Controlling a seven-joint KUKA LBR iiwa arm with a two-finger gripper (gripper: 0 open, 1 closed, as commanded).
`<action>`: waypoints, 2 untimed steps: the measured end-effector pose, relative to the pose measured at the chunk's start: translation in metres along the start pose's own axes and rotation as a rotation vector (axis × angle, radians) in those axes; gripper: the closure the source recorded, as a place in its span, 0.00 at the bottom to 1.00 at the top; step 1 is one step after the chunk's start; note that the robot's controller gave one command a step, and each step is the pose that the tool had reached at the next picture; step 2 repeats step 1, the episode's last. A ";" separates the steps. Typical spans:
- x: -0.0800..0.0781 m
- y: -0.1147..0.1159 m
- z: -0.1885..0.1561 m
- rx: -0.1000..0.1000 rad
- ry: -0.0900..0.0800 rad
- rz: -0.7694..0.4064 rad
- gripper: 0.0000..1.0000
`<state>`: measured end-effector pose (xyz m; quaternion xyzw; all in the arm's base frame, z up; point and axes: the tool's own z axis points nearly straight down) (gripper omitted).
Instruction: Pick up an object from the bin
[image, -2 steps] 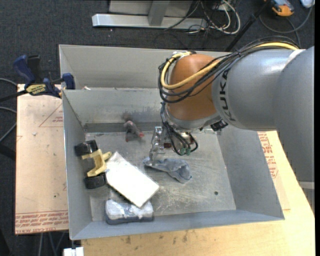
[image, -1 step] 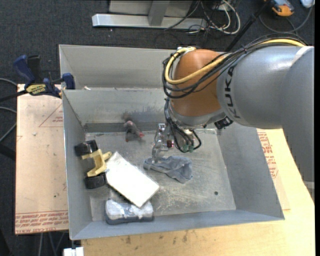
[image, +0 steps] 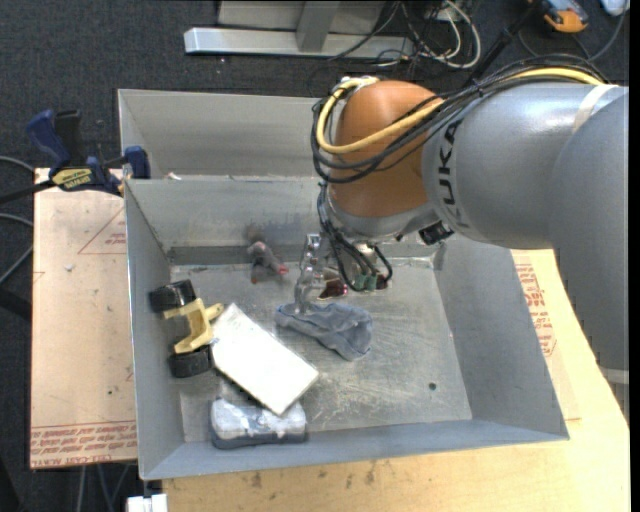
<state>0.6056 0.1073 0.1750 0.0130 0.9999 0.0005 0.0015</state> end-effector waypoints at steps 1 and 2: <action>0.007 -0.013 -0.055 0.000 0.006 -0.043 1.00; 0.007 -0.013 -0.055 0.000 0.006 -0.043 1.00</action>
Offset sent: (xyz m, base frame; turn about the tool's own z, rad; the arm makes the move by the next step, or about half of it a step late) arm -0.0095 -0.0162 0.1408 0.0793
